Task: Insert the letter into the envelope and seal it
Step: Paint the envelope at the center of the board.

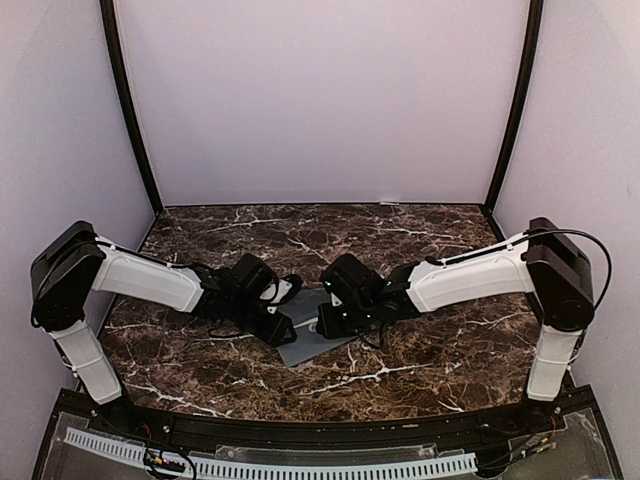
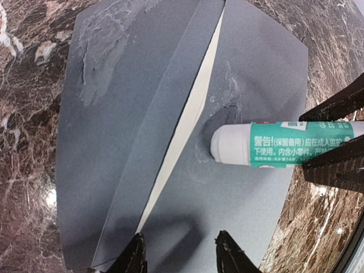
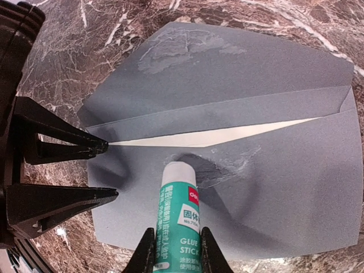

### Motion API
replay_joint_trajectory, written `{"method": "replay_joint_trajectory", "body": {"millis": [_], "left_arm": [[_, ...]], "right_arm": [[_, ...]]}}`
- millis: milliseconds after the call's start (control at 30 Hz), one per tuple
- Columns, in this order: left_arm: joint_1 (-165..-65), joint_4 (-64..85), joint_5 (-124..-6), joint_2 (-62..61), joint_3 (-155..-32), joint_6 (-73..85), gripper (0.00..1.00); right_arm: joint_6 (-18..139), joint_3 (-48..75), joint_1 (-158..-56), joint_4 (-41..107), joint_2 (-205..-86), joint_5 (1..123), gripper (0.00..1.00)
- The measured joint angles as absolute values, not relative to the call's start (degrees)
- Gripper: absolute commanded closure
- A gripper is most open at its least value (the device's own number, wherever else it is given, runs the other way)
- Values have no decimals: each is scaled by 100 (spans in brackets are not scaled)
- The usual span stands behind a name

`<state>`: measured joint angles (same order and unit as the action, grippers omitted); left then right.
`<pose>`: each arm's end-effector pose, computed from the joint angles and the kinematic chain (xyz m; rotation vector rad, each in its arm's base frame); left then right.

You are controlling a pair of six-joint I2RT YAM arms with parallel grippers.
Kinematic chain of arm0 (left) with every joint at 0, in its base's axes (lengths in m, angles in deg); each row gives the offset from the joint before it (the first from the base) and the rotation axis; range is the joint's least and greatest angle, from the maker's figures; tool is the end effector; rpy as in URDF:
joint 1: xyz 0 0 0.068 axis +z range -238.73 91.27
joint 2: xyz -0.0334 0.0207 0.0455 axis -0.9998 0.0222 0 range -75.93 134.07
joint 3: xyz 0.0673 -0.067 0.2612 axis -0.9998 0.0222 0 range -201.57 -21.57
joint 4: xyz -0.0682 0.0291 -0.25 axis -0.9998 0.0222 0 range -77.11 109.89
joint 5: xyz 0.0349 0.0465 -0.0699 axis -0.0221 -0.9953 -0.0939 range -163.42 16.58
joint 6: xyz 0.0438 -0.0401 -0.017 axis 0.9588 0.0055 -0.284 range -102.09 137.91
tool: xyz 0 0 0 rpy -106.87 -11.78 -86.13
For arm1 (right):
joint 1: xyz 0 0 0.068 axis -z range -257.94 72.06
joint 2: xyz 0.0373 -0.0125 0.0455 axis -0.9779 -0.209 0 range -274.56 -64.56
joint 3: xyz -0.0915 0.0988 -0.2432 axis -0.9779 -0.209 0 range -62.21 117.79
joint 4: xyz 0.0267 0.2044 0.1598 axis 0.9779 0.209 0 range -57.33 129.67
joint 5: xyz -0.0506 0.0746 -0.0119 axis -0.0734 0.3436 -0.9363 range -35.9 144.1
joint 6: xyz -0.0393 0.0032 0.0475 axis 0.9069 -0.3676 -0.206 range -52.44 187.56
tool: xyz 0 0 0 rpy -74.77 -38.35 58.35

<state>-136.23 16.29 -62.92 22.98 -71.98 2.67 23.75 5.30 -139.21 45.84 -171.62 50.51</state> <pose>0.2250 -0.2581 0.1420 0.7973 2.4617 -0.6678 0.1942 0.3482 0.1657 -0.3708 2.5963 0.6520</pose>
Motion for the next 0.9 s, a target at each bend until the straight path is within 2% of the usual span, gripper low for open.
{"method": "replay_joint_trajectory", "body": {"millis": [900], "left_arm": [[-13623,1624,-6275,2307,-7207,267,58]], "right_arm": [[2401,396,-13644,4800,-16981,4834,100]]}}
